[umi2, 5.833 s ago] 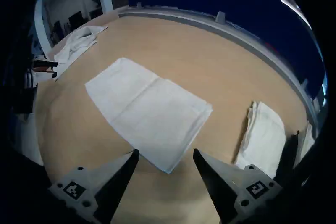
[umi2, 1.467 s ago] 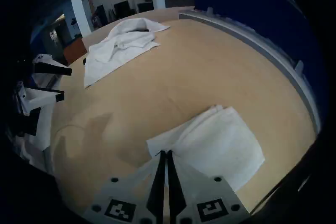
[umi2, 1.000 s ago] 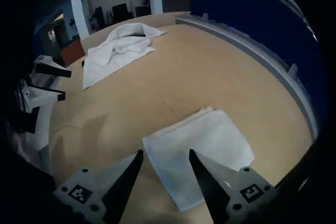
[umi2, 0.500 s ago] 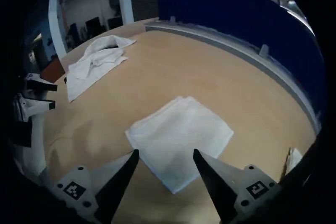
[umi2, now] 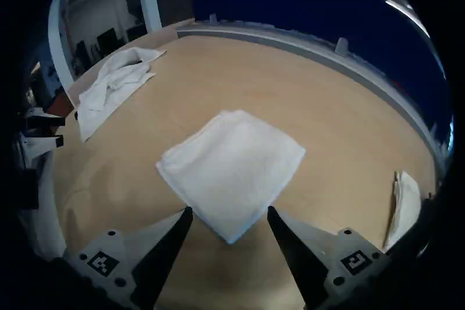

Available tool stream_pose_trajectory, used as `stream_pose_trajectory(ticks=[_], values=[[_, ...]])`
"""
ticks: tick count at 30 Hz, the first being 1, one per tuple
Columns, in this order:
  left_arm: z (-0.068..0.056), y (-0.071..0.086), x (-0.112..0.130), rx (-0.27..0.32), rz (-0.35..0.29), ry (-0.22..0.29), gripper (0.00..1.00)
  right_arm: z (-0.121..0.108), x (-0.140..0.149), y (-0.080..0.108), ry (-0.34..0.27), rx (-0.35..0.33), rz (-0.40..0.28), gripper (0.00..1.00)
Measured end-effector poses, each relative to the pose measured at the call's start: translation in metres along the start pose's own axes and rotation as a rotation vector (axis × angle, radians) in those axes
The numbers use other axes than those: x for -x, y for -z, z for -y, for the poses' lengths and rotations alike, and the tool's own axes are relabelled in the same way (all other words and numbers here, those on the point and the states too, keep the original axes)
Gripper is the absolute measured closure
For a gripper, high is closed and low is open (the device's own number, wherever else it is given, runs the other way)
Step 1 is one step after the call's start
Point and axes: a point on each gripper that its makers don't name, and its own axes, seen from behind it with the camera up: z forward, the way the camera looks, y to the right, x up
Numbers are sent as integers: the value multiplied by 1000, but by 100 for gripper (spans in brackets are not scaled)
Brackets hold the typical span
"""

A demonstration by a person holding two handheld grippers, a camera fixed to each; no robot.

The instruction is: Fold towel

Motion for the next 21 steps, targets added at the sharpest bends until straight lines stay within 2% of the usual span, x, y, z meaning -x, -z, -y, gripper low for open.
stream_pose_trajectory(ticks=[11, 15, 17, 21], values=[[1, 0, 3, 2, 0, 10, 6, 6, 30, -4, -28, -11, 56, 1], [2, 0, 4, 1, 0, 11, 6, 6, 33, -6, -33, -12, 62, 15], [3, -1, 5, 1, 1, 11, 6, 6, 34, -7, -33, -12, 67, 27], [3, -1, 4, 1, 1, 12, 6, 4, 35, -6, -35, -10, 68, 44]])
